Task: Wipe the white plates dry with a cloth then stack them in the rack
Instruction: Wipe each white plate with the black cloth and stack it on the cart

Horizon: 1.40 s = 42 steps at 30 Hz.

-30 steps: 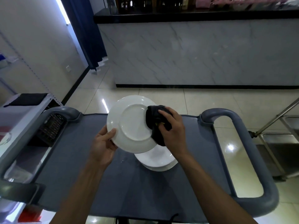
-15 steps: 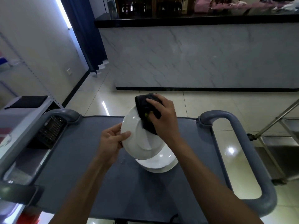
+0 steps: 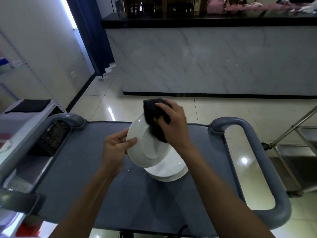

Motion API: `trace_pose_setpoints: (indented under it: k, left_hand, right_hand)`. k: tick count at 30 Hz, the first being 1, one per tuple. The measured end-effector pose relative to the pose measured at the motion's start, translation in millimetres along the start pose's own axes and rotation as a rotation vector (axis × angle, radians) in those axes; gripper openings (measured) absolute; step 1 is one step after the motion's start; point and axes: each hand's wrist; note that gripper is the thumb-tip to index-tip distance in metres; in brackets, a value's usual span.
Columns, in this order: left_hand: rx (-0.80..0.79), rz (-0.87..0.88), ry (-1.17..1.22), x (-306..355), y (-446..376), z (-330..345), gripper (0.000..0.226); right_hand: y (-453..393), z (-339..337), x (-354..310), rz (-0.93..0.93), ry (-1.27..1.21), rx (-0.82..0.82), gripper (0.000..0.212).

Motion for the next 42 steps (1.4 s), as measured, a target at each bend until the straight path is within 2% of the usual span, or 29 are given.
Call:
trace_pose_setpoints:
  k: [4,9,11,14,17,21,23,26,30,42]
  left_hand:
    - [0.000,-0.024,0.029,-1,0,-3,0.041]
    - [0.009,0.043,-0.016,-4,-2,3,0.039]
    - [0.010,0.136,-0.138,-1,-2,9,0.037]
    - [-0.018,0.326,-0.465,5,-4,21,0.045]
    - [-0.010,0.456,-0.708,6,-2,32,0.041]
    - [-0.216,0.816,-1.009,3,-2,34,0.032]
    - [-0.296,0.835,-1.062,-4,-6,31,0.033]
    - [-0.329,0.838,-1.121,-18,-12,30,0.029]
    - [-0.369,0.936,-1.191,-34,-8,33,0.029]
    - [-0.570,0.919,-1.317,-68,16,33,0.039]
  right_hand:
    - [-6,-22,27,0.155,0.013,0.004,0.046]
    - [6,-44,44,0.231,0.047,0.028,0.045]
    - [11,-50,45,0.244,0.052,0.039,0.046]
    - [16,-59,45,0.236,0.032,0.076,0.045]
    - [21,-68,43,0.219,0.012,0.107,0.045]
    - [34,-81,46,0.249,-0.021,0.150,0.044]
    - [42,-87,52,0.278,-0.034,0.174,0.043]
    - [54,-93,60,0.298,0.001,0.186,0.043]
    - [67,-94,69,0.321,0.031,0.169,0.044]
    - [81,-81,73,0.341,0.016,0.145,0.046]
Point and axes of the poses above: each hand's wrist, its own y-axis away from the middle knuckle, its own z-axis out of the palm, x = y × z, and after that the axes turned 1 degree about z, right-handed
